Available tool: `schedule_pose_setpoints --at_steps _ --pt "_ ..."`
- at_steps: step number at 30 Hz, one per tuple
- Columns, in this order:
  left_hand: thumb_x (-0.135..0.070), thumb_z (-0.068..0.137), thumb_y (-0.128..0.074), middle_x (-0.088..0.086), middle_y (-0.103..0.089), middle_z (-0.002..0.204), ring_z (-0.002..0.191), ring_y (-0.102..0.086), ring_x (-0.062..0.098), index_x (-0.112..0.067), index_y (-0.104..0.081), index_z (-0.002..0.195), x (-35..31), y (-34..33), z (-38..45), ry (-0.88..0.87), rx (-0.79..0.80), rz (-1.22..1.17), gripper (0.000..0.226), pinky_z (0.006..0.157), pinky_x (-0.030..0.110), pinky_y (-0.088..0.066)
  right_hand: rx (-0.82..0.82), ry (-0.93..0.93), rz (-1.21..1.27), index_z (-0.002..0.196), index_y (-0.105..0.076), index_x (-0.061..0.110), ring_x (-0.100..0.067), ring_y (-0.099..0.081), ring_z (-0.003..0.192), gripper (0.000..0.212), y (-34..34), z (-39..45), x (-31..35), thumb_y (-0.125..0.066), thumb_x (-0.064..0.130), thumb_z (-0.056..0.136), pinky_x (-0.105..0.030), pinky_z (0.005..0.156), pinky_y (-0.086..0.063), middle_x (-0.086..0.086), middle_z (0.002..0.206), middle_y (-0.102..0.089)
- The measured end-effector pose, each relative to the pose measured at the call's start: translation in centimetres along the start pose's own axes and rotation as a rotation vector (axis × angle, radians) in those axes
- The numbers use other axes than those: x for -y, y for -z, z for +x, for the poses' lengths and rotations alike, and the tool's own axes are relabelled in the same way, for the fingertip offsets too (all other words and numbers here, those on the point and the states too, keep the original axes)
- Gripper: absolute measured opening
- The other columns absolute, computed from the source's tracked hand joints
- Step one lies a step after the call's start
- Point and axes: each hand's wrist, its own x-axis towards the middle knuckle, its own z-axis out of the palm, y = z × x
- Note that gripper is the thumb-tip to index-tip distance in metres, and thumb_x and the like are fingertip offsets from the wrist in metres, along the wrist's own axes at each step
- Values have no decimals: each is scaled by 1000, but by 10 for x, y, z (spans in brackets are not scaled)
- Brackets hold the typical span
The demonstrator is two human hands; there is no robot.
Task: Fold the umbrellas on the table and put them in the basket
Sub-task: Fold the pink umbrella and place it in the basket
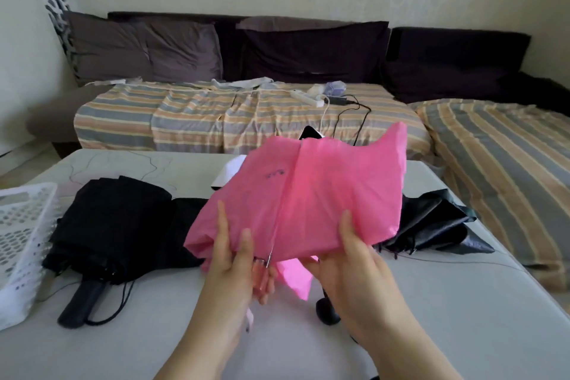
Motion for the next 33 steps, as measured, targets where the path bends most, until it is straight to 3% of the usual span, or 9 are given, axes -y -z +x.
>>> schedule_pose_setpoints --at_steps 5,9,13,15,18,22,27,30,33 --pt "-85 67 -25 5 -67 76 55 -58 15 -37 -47 133 4 0 -7 -56 141 142 84 47 29 -43 273 168 -216 139 -39 40 4 -32 136 107 -29 13 9 -32 100 51 -33 120 -18 15 152 -33" --pt "-78 69 -38 -10 -50 140 111 -63 15 -63 1 138 -4 0 -10 -105 89 127 80 79 41 -57 336 124 -401 116 -58 56 20 -23 132 80 -30 21 -9 -20 98 61 -28 119 -11 20 146 -42" --pt "-64 79 -44 -41 -53 111 82 -65 -11 -84 13 113 -4 2 -9 -194 17 219 69 68 22 -55 324 98 -358 125 -55 42 16 -45 120 66 -26 20 -4 -22 76 79 -17 105 -25 25 123 -61" --pt "-54 83 -42 -29 -68 82 70 -69 9 -87 4 113 -3 3 -9 -212 65 274 64 63 32 -55 333 158 -389 134 -50 34 11 -51 118 61 -21 14 -8 -18 57 87 -29 114 -22 20 124 -63" --pt "-27 97 -40 -7 -68 71 52 -58 10 -67 -32 128 3 3 -5 -182 78 237 51 48 22 -48 332 168 -434 124 -57 34 -4 -64 105 48 -24 15 -4 -26 47 90 -29 102 -44 12 111 -71" --pt "-33 99 -36 6 -59 51 40 -49 15 -29 -65 114 3 1 -3 -52 3 109 32 35 21 -31 236 125 9 94 -67 12 -15 -71 88 27 -20 15 7 -51 21 75 -31 73 -57 -11 92 -74" --pt "-28 101 -37 12 -56 51 35 -44 14 -39 -62 109 -2 -2 -5 37 -32 -64 28 36 19 -26 -348 252 -327 113 -57 22 -13 -63 98 23 -8 10 11 -53 30 92 -22 77 -44 6 103 -65" --pt "-21 99 -40 17 -51 50 32 -42 15 -21 -66 110 4 -8 -9 82 73 -186 28 32 15 -29 -278 64 -469 136 -40 25 -15 -56 110 57 -13 17 10 -57 49 87 -27 85 -40 2 121 -57" --pt "-24 85 -47 19 -50 48 32 -43 20 -8 -62 114 3 -26 -24 143 212 -248 36 32 18 -33 -333 160 -423 113 -47 27 -14 -61 98 36 -16 19 11 -64 41 85 -31 86 -49 6 106 -62"
